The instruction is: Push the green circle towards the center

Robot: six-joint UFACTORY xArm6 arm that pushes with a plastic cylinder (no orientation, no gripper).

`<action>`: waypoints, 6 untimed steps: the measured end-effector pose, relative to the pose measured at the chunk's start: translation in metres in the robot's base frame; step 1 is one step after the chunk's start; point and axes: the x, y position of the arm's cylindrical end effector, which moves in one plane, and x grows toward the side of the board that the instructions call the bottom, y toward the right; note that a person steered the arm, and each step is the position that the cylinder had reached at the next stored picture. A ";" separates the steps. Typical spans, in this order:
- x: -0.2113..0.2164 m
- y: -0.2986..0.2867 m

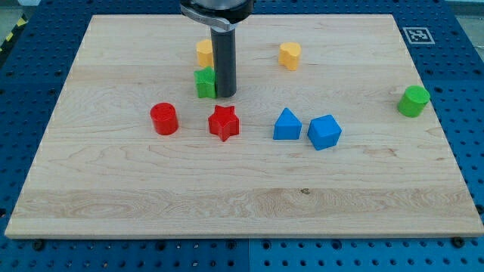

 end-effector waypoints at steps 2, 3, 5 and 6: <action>0.000 0.041; -0.003 0.085; -0.016 0.219; -0.020 0.286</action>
